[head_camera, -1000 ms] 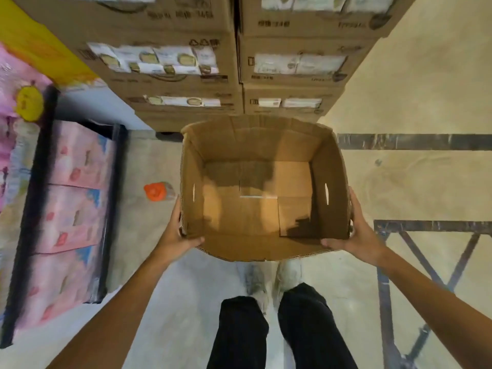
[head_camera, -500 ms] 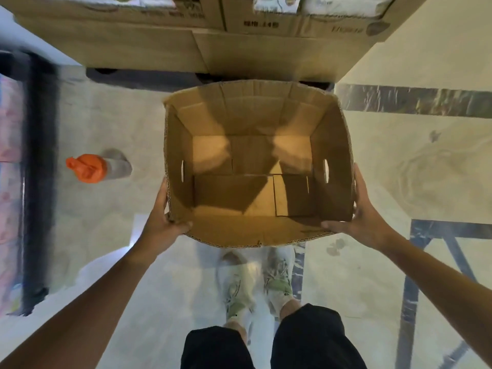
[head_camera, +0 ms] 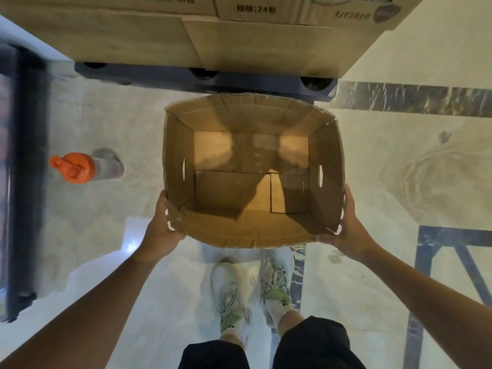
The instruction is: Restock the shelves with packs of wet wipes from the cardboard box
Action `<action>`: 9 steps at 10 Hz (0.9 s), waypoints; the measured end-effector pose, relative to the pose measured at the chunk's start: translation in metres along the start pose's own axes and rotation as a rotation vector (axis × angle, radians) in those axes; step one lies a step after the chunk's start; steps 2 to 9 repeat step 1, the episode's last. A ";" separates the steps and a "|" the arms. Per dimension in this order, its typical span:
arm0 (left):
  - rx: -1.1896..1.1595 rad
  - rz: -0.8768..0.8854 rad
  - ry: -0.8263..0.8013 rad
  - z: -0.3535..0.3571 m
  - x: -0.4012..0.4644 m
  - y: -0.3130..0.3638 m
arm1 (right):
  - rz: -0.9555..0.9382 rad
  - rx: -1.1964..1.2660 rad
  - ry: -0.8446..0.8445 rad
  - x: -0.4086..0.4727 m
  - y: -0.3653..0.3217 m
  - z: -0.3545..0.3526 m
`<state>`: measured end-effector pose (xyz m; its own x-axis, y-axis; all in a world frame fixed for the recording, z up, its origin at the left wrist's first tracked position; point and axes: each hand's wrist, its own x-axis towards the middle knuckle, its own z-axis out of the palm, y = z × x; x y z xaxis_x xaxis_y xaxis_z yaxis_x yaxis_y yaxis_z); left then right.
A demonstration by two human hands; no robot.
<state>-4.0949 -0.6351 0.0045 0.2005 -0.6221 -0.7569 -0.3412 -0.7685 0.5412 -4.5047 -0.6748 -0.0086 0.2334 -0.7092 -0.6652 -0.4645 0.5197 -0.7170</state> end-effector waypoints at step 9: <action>0.010 -0.049 0.025 -0.009 -0.010 0.009 | 0.069 -0.053 0.054 -0.008 -0.009 -0.005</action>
